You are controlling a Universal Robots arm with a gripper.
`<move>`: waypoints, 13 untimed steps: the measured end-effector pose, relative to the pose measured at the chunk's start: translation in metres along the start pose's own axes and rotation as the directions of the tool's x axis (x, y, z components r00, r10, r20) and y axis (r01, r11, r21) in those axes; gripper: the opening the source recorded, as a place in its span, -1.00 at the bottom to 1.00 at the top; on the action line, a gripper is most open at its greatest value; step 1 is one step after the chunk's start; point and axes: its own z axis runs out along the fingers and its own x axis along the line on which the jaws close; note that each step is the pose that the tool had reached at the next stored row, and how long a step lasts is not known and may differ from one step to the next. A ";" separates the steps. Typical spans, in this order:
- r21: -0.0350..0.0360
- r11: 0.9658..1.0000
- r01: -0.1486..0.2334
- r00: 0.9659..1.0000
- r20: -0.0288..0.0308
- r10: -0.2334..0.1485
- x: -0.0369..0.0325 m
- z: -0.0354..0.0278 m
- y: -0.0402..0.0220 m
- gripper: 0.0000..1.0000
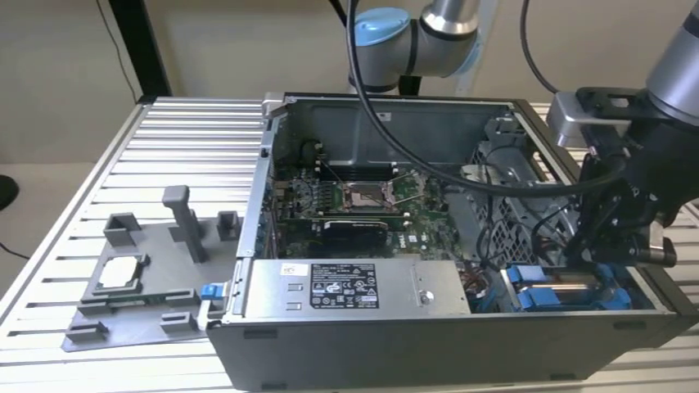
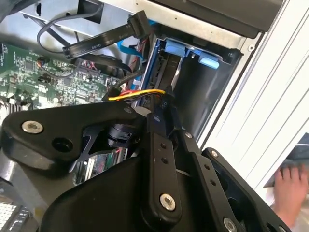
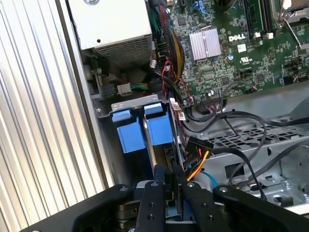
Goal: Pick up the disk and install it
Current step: 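Insert the disk into the insertion slot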
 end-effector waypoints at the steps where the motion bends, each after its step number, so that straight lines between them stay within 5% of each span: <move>1: 0.000 1.000 0.000 1.000 0.000 0.000 -0.0013 0.0007 0.0003 -1.00; 11: 0.000 1.000 0.000 1.000 -0.001 0.000 -0.0075 0.0029 -0.0012 -1.00; 13: 0.001 1.000 0.000 1.000 -0.006 0.000 -0.0110 0.0041 -0.0024 -1.00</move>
